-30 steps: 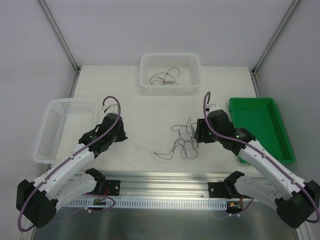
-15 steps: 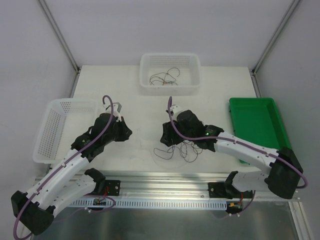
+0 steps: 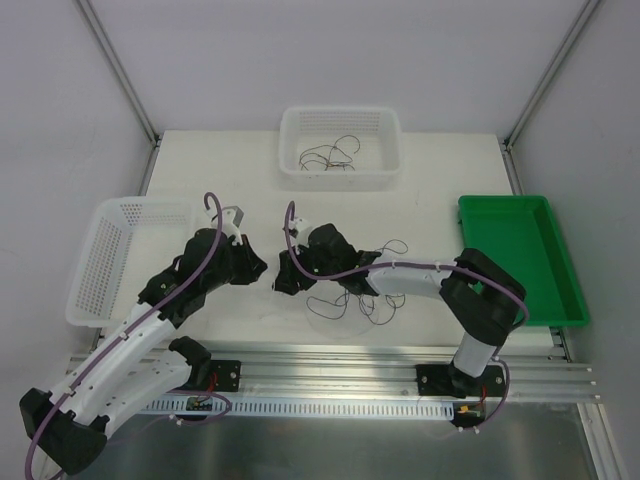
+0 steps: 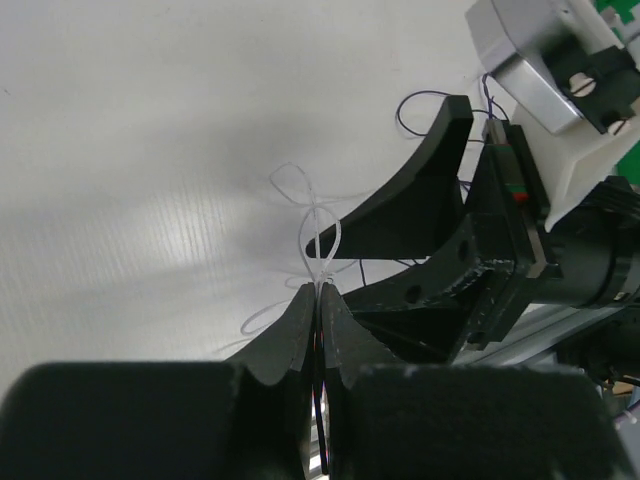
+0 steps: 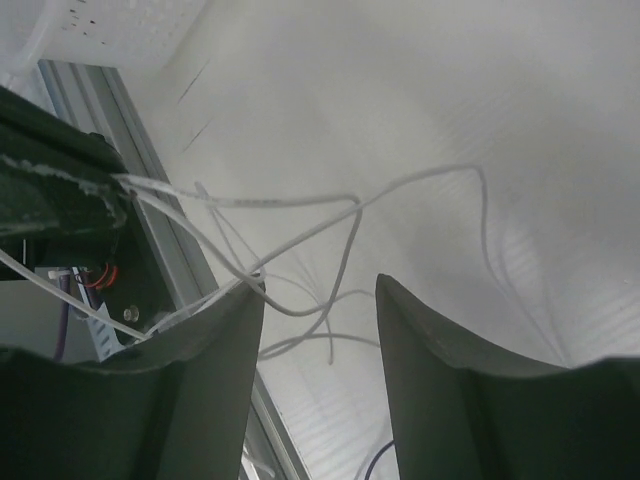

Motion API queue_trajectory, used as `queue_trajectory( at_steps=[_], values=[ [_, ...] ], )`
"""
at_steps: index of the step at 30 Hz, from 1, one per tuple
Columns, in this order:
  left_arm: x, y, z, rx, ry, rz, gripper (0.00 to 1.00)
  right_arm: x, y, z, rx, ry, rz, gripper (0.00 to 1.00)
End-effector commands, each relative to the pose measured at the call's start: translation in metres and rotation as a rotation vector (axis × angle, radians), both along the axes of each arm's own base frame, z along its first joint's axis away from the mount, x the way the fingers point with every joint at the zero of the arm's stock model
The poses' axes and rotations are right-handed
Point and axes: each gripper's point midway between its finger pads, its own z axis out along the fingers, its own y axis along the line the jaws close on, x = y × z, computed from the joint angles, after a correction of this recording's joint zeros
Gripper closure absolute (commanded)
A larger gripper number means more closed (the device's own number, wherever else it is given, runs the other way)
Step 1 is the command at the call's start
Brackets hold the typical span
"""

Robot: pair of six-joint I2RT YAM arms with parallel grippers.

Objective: Untangle the cables

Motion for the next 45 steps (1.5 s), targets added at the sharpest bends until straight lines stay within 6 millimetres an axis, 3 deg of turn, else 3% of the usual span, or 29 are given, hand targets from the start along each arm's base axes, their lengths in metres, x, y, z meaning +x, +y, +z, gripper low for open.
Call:
queue_trajectory(
  at_steps=[1, 4, 5, 7, 8, 10, 11, 12, 13, 14, 15, 17, 19, 24, 29, 31, 33, 34, 36, 37, 39, 41, 42, 44, 45],
  values=[
    [-0.001, -0.005, 0.002, -0.034, -0.009, -0.016, 1.00, 0.004, 0.033, 0.036, 0.164, -0.042, 0.058, 0.49],
    [0.000, -0.003, -0.001, -0.025, -0.006, -0.005, 1.00, 0.002, 0.032, 0.033, 0.164, -0.041, 0.061, 0.69],
    [0.001, -0.001, -0.002, -0.018, -0.006, 0.008, 1.00, 0.002, 0.028, 0.036, 0.163, -0.052, 0.053, 0.83],
    [0.005, 0.006, -0.006, 0.001, -0.010, 0.050, 0.96, 0.004, 0.012, 0.028, 0.097, -0.075, 0.024, 0.94],
    [0.008, 0.013, -0.009, 0.021, -0.019, 0.093, 0.95, 0.006, 0.003, 0.039, 0.091, -0.103, 0.006, 0.99],
    [0.010, 0.020, -0.013, 0.035, -0.020, 0.131, 0.91, 0.014, -0.016, 0.041, 0.030, -0.162, -0.044, 0.99],
    [0.010, 0.023, -0.015, 0.043, -0.021, 0.147, 0.89, 0.015, -0.032, 0.031, -0.040, -0.151, -0.067, 0.99],
    [0.011, 0.026, -0.015, 0.045, -0.024, 0.163, 0.88, 0.018, -0.044, 0.046, -0.044, -0.182, -0.099, 0.99],
    [0.011, 0.026, -0.014, 0.041, -0.028, 0.167, 0.87, 0.027, -0.058, 0.046, -0.094, -0.209, -0.162, 0.99],
    [0.011, 0.026, -0.013, 0.038, -0.031, 0.164, 0.87, 0.028, -0.079, 0.038, -0.172, -0.186, -0.200, 0.99],
    [0.011, 0.025, -0.010, 0.033, -0.035, 0.162, 0.87, 0.043, -0.098, 0.049, -0.220, -0.224, -0.309, 0.99],
    [0.011, 0.025, -0.009, 0.037, -0.042, 0.159, 0.89, 0.042, -0.136, 0.044, -0.356, -0.202, -0.398, 0.99],
    [0.011, 0.027, -0.009, 0.039, -0.047, 0.165, 0.92, 0.048, -0.161, 0.065, -0.392, -0.251, -0.491, 0.99],
    [0.010, 0.029, -0.015, 0.044, -0.032, 0.177, 0.93, 0.044, -0.215, 0.090, -0.446, -0.289, -0.608, 0.99],
    [0.007, 0.018, -0.013, 0.019, -0.009, 0.120, 0.94, 0.036, -0.226, 0.124, -0.361, -0.314, -0.625, 0.99],
    [0.006, 0.014, -0.013, 0.013, -0.006, 0.103, 0.86, 0.035, -0.231, 0.136, -0.327, -0.334, -0.646, 0.99],
    [0.005, 0.001, -0.008, -0.039, -0.019, 0.044, 0.73, 0.032, -0.230, 0.147, -0.289, -0.337, -0.636, 0.99],
    [0.003, -0.008, -0.003, -0.070, -0.030, 0.002, 0.57, 0.030, -0.227, 0.148, -0.286, -0.332, -0.620, 0.99],
    [-0.005, -0.030, 0.002, -0.143, -0.041, -0.115, 0.45, 0.027, -0.220, 0.151, -0.268, -0.317, -0.587, 0.99],
    [-0.001, -0.039, 0.013, -0.181, -0.092, -0.151, 0.29, 0.027, -0.219, 0.152, -0.260, -0.316, -0.583, 0.99],
    [-0.005, -0.054, 0.016, -0.197, -0.129, -0.234, 0.16, 0.025, -0.216, 0.150, -0.253, -0.312, -0.567, 0.99],
    [0.001, -0.065, 0.026, -0.168, -0.252, -0.310, 0.10, 0.022, -0.212, 0.152, -0.234, -0.311, -0.535, 0.99],
    [0.001, -0.069, 0.018, -0.144, -0.262, -0.341, 0.10, 0.019, -0.209, 0.152, -0.223, -0.305, -0.511, 0.99],
    [0.003, -0.082, 0.028, -0.141, -0.372, -0.427, 0.08, 0.016, -0.206, 0.154, -0.204, -0.304, -0.491, 0.99],
    [0.004, -0.087, 0.020, -0.131, -0.388, -0.456, 0.08, 0.014, -0.203, 0.154, -0.194, -0.300, -0.473, 0.99]
  ],
)
